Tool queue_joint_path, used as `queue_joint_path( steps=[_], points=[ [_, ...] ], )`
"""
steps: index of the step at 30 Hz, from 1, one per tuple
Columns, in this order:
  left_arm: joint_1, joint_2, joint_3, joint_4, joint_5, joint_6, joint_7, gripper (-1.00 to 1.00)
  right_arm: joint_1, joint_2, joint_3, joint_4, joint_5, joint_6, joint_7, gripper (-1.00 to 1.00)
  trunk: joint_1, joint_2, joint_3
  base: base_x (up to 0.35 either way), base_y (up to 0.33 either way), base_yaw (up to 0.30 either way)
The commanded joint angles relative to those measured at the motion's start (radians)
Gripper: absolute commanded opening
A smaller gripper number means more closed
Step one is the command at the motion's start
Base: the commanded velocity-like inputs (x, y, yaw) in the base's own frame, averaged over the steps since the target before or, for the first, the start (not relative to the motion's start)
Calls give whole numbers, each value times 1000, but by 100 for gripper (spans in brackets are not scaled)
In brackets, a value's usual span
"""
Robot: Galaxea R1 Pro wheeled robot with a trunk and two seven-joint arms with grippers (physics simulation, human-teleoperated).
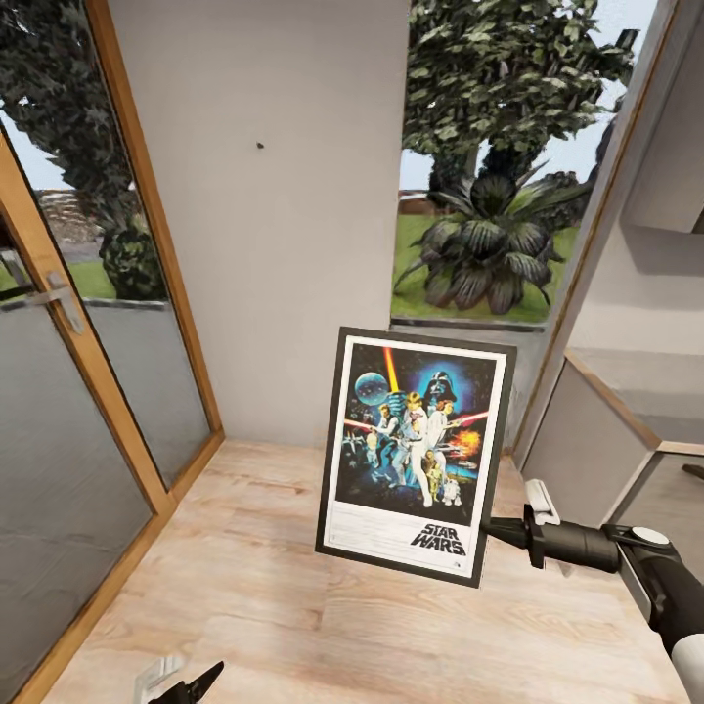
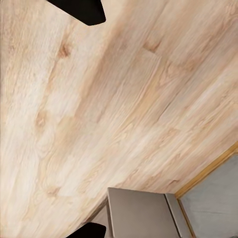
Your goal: Pick up the poster from the kitchen countertop and hang it on one of the wall nails in the kitchen.
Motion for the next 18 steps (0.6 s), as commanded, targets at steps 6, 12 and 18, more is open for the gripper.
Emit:
queue_joint_path(
  steps=[6, 12, 18],
  points=[
    [-1, 1, -8, 1, 4, -9, -1, 100, -1, 0, 0, 0, -1, 12, 5, -100, 1, -2, -2, 90, 339, -1],
    [-1, 1, -8, 1, 4, -9, -1, 100, -1, 0, 0, 1, -1, 12, 5, -100, 1, -2, -2, 77, 345, 0],
    [-1, 1, -8, 1, 4, -9, -1, 100, -1, 4, 0, 1, -1, 12, 5, -100, 1, -2, -2, 33, 347, 0]
  ],
)
